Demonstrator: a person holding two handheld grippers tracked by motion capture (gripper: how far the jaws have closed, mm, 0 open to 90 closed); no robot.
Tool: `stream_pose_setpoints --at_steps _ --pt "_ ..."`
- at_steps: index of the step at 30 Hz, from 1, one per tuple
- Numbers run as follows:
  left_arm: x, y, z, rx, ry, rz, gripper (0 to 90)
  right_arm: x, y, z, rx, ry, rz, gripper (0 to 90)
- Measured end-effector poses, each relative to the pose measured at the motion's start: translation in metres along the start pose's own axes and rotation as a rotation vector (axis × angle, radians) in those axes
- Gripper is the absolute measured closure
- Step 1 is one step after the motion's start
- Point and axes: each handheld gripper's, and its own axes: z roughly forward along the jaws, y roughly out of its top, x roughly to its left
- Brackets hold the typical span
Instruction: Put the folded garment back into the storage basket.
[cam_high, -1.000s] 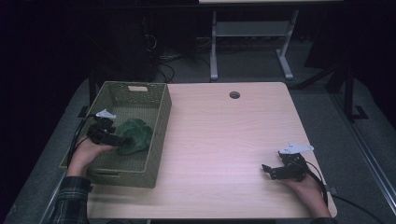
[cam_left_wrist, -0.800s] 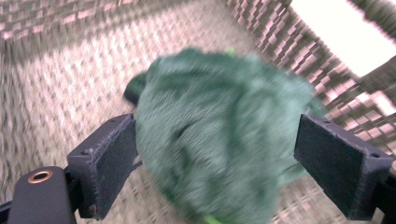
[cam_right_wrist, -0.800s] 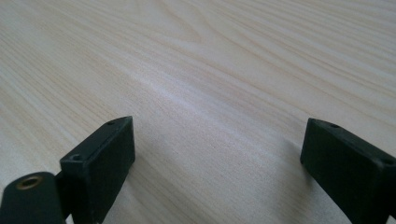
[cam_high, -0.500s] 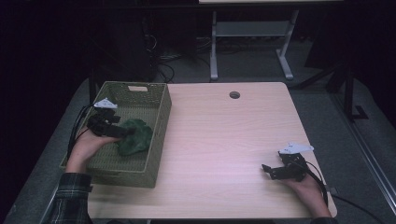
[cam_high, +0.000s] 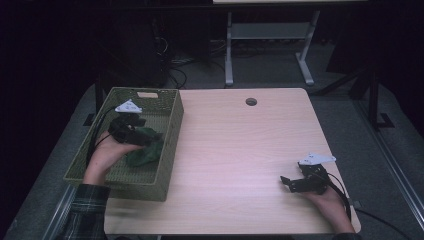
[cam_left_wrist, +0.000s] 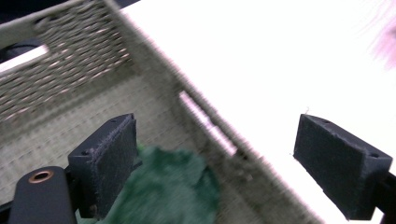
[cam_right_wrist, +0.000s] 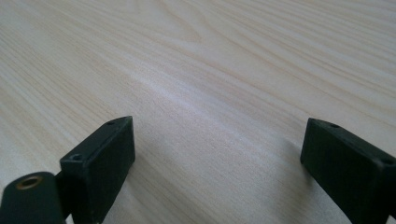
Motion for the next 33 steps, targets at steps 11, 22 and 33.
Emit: stream_pose_setpoints --at_steps 11,22,33 --pt "-0.043 0.024 0.024 -0.031 -0.062 0.058 13.3 0.000 0.000 0.000 0.000 0.000 0.000 9.7" --pt "-0.089 0.034 0.062 -0.037 -0.142 0.106 13.3 0.000 0.000 0.000 0.000 0.000 0.000 9.6" --pt "-0.122 0.030 0.096 -0.036 -0.161 0.138 13.2 0.000 0.000 0.000 -0.001 0.000 0.000 9.6"
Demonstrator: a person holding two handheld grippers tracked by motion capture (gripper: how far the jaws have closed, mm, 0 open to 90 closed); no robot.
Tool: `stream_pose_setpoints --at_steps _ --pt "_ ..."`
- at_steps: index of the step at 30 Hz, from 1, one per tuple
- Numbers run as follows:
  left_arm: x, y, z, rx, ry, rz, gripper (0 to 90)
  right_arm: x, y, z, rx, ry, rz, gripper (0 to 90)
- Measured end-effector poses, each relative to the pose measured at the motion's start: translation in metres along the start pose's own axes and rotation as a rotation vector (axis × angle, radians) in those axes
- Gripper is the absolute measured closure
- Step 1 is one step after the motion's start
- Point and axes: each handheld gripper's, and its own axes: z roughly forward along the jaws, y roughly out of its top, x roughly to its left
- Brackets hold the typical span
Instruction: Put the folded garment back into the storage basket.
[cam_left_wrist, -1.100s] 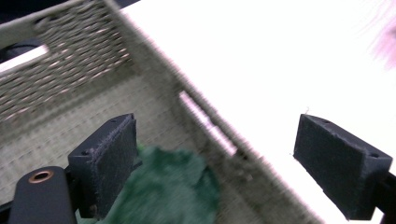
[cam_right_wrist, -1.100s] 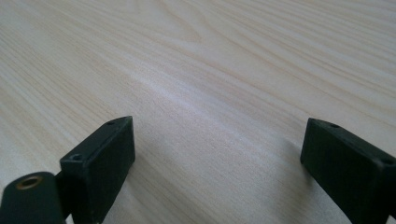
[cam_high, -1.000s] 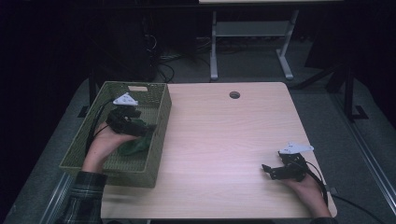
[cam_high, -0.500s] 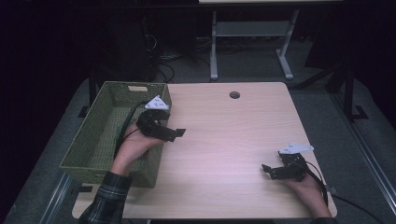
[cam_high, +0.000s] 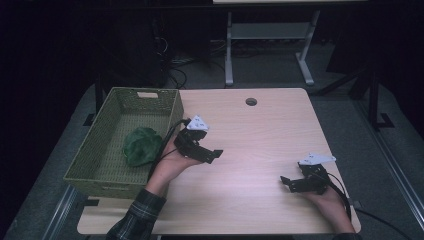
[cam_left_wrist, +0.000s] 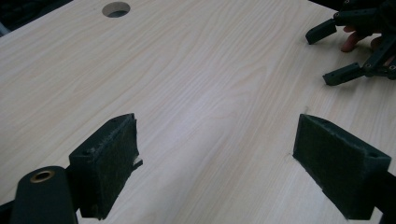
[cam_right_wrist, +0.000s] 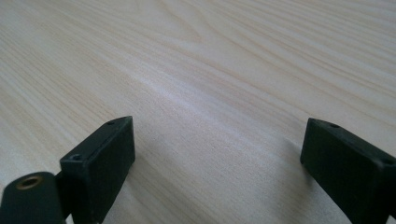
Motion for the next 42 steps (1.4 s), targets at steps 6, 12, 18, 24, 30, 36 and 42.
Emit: stream_pose_setpoints --at_steps 6,12,18,24,30,36,42 --pt "-0.013 -0.008 0.021 -0.006 0.012 0.018 13.2 0.000 0.000 0.000 0.000 0.000 0.001 9.6" --pt "-0.018 -0.017 0.039 0.001 0.007 0.027 13.2 0.000 0.000 0.000 -0.002 -0.001 -0.003 9.6" --pt "-0.019 -0.027 0.052 0.021 0.010 0.017 13.2 0.000 0.000 0.000 -0.002 -0.001 -0.004 9.6" --pt "-0.020 -0.038 0.063 0.050 0.007 0.021 13.2 0.000 0.000 0.000 -0.001 0.000 -0.005 9.6" --pt "-0.019 -0.051 0.077 0.095 0.017 0.033 13.2 0.000 0.000 0.000 -0.001 0.001 -0.004 9.6" --pt "-0.019 -0.058 0.085 0.100 0.031 0.031 12.8 0.000 0.000 0.000 -0.001 0.001 -0.004 9.6" --pt "-0.020 -0.065 0.092 0.112 0.031 0.032 12.7 0.000 0.000 0.000 -0.001 0.001 -0.004 9.6"
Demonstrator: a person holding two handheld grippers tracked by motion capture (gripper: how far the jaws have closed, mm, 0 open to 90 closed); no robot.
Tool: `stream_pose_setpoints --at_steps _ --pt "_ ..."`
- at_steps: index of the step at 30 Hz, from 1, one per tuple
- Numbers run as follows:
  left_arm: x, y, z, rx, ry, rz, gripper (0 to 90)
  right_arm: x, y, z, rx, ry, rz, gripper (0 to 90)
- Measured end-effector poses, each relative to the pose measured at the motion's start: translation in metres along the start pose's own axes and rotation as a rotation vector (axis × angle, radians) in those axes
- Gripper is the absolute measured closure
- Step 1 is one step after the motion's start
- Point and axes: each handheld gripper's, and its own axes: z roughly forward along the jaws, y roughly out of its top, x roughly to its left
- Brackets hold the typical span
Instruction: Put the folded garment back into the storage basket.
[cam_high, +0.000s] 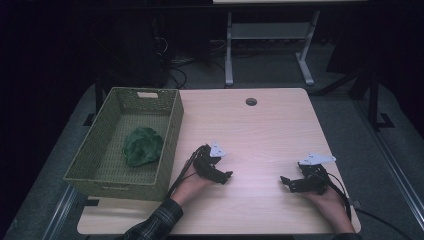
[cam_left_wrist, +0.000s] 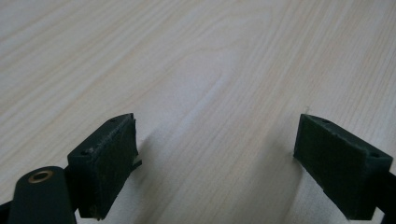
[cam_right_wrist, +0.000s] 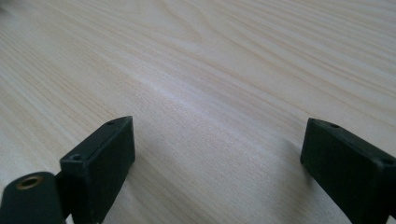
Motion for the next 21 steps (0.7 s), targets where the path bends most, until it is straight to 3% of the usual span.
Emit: stream_pose_setpoints --at_steps 6,21 --pt "0.0003 -0.0065 0.0015 -0.058 -0.014 -0.008 12.6 0.0000 0.0000 0.0000 0.000 0.000 0.000 9.6" --pt "-0.0002 -0.0067 0.0017 -0.060 -0.016 -0.010 12.6 0.0001 0.0000 0.0000 0.000 0.000 0.000 9.6"
